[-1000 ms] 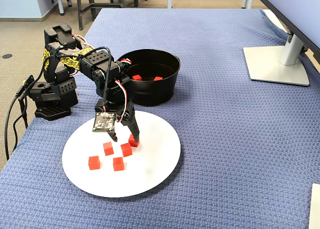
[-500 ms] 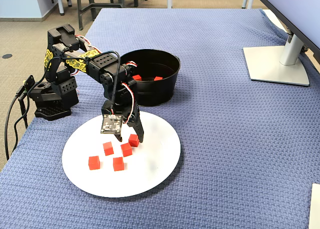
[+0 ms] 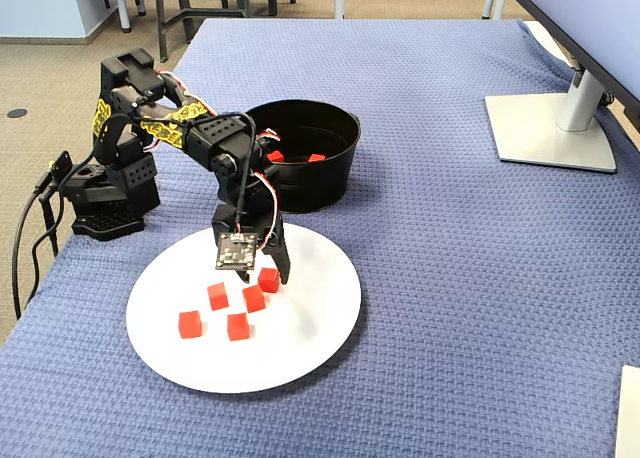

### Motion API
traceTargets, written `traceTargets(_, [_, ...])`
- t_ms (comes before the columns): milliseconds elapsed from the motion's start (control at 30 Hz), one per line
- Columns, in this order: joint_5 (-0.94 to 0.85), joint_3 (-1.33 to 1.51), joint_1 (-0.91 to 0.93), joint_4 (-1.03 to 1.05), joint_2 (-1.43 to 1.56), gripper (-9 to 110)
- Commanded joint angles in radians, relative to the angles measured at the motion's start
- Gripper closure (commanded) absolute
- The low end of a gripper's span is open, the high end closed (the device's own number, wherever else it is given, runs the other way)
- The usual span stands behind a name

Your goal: Pick up the red cubes from the white plate and place them in the black recipient

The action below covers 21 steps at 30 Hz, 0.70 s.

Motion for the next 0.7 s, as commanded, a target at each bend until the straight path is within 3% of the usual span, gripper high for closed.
traceTargets(0, [-0.008, -0.002, -0.032, -0.029, 0.063, 86])
traceTargets(333, [-0.018, 0.040, -0.049, -0.054, 0.058, 91])
traceTargets(467, [-0.009, 0.040, -0.048, -0.060, 0.063, 101])
traceTargets(667, [0.031, 0.038, -0.020, -0.069, 0.147, 101])
